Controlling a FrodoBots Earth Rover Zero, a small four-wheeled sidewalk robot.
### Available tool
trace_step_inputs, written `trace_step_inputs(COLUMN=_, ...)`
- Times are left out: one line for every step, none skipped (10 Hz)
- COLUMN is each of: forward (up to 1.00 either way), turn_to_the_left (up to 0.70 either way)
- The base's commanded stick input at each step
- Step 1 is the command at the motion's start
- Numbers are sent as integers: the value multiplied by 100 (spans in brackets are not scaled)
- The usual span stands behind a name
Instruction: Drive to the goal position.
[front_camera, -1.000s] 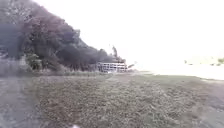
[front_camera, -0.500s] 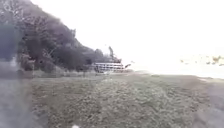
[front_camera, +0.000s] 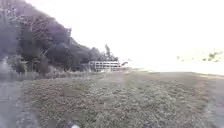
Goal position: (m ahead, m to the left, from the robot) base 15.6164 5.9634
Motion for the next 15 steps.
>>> trace_step_inputs(forward=45, turn_to_the_left=-27)
trace_step_inputs(forward=45, turn_to_the_left=-27)
trace_step_inputs(forward=45, turn_to_the_left=-27)
trace_step_inputs(forward=45, turn_to_the_left=-22)
trace_step_inputs(forward=45, turn_to_the_left=-15)
trace_step_inputs(forward=45, turn_to_the_left=0)
trace_step_inputs(forward=45, turn_to_the_left=0)
trace_step_inputs(forward=45, turn_to_the_left=0)
trace_step_inputs(forward=45, turn_to_the_left=0)
trace_step_inputs(forward=45, turn_to_the_left=0)
trace_step_inputs(forward=45, turn_to_the_left=0)
trace_step_inputs(forward=45, turn_to_the_left=0)
trace_step_inputs(forward=45, turn_to_the_left=0)
trace_step_inputs(forward=45, turn_to_the_left=0)
trace_step_inputs(forward=45, turn_to_the_left=0)
